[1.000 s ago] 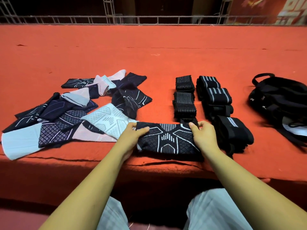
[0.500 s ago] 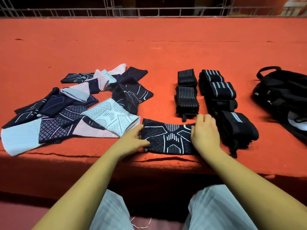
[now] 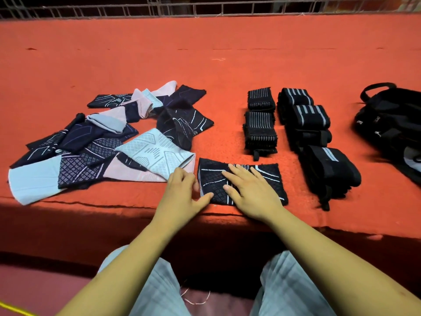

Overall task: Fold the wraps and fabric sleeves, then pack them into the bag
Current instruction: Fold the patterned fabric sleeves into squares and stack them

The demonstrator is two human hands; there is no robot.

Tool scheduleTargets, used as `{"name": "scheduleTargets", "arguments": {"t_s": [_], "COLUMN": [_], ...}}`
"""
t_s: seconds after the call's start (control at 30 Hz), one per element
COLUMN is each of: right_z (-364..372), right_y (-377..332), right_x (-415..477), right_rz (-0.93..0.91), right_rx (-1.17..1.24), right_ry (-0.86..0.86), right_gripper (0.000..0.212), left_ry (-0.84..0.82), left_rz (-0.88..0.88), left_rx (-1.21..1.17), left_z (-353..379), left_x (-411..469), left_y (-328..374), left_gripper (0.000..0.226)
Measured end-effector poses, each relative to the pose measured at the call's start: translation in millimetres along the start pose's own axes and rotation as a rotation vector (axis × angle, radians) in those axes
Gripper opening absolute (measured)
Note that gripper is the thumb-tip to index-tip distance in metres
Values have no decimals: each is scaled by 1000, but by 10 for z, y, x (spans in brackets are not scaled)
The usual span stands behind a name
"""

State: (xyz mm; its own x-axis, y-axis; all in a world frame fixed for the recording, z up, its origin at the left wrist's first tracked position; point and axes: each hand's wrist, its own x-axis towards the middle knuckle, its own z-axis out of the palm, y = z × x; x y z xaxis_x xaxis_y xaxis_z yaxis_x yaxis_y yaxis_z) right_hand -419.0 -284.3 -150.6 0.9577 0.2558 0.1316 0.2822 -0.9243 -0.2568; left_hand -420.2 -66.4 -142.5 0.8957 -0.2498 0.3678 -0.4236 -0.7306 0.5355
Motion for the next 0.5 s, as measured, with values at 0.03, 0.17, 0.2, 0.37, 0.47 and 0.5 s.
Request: {"name": "scheduleTargets", "arguments": {"t_s": [0.03,0.17,0.2,0.37,0.47,0.5], "right_z": [2,-11,-15,-13,-14,-15], "right_y": [-3,-20,-20,-20,-19,-18], "right_x": [-5,-14,-16,-19,-16,-14], "right_rz": [1,7,9,12,13,15], "right_rx": [7,39,40,54,76,82], "right_ry": [5,21,21,20,18,20], "right_gripper": [52,51,51,51,50,50], "left_ry": [-15,-32,-35,-122,-120,-131], "left_rz": [-21,6,17,128,116,70], "left_rx": [-5,3,8,81,25,-46], "left_z": [16,54,34,-185,-294,-321], "left_x": [-24,-101,-102,-1,95,116], "left_y": [11,-4,-5,-25,-49,-37], "left_gripper": [38,30,25,4,18,20]}}
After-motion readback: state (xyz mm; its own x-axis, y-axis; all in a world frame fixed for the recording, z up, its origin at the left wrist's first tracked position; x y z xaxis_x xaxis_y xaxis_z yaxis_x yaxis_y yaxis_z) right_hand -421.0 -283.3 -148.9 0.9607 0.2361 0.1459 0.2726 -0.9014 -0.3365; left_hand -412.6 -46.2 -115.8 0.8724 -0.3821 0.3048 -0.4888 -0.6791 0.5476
